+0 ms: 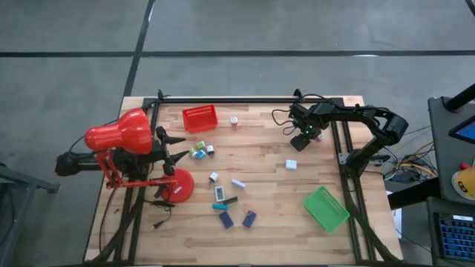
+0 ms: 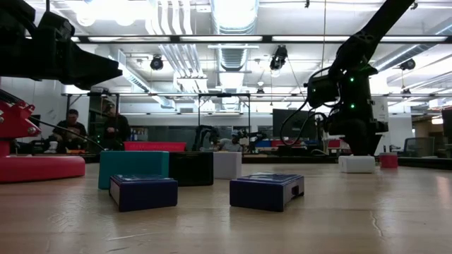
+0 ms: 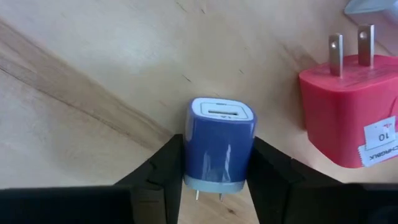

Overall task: Pick & Place Office items
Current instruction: Put the purple charger adapter into the green bin

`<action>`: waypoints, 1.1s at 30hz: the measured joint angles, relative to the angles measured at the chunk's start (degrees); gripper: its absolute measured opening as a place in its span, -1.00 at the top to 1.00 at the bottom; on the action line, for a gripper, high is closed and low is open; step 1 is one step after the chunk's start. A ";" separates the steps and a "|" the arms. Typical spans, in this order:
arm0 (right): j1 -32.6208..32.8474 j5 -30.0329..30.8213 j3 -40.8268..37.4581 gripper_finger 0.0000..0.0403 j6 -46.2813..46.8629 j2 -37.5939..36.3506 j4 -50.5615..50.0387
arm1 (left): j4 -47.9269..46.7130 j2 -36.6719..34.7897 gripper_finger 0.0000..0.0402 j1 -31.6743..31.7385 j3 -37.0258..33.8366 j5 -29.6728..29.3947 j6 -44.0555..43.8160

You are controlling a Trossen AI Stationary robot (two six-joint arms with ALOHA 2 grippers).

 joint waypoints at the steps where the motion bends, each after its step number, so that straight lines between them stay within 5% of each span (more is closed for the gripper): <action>1: 0.00 0.01 0.00 0.34 0.01 0.00 0.00 | 0.00 0.00 -0.22 0.02 -0.02 -0.02 0.00; 14: 0.00 0.47 -0.15 0.29 0.33 -4.67 -0.10 | -0.01 0.00 -0.22 0.02 -0.01 -0.02 -0.02; 33: 3.39 -5.95 0.00 0.27 3.50 -27.24 -7.64 | 0.01 0.00 -0.22 0.02 -0.02 -0.02 0.00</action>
